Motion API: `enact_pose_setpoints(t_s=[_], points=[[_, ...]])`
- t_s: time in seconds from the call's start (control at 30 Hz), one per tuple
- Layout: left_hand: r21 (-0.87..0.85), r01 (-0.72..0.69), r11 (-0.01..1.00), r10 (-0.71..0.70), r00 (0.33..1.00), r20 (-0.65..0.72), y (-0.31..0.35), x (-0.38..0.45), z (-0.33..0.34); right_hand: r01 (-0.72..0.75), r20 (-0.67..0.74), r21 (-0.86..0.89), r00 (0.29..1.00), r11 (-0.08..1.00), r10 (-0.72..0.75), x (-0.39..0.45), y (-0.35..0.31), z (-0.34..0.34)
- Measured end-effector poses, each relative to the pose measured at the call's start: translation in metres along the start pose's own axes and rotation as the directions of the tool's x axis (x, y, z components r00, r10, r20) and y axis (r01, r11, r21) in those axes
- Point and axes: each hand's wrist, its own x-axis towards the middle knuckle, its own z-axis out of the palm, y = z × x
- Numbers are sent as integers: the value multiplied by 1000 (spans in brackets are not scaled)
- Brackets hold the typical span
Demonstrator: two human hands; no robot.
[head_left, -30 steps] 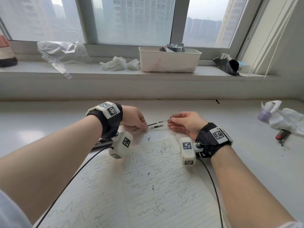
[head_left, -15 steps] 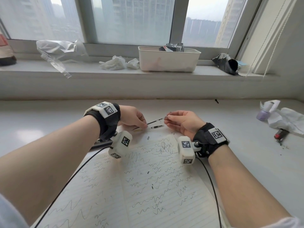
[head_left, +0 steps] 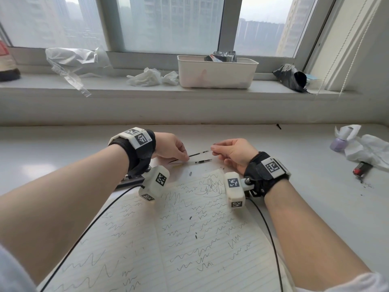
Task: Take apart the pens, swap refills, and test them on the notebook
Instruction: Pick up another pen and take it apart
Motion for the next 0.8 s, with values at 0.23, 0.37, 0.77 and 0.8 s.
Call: enact_pose_setpoints(t_s=[0.23, 0.37, 0.77, 0.8], points=[[204, 14, 979, 2, 997, -79, 10, -6, 0, 3, -45, -78, 999, 997, -6, -4, -2, -16], [108, 17, 994, -18, 1000, 10, 13, -18, -3, 73, 83, -287, 995, 955, -51, -17, -12, -6], [328, -16, 945, 32, 999, -42, 16, -34, -2, 47, 153, -727, 984, 685, 95, -30, -15, 59], [327, -18, 945, 34, 998, -44, 15, -34, -2, 40, 145, -729, 985, 684, 96, -29, -14, 61]])
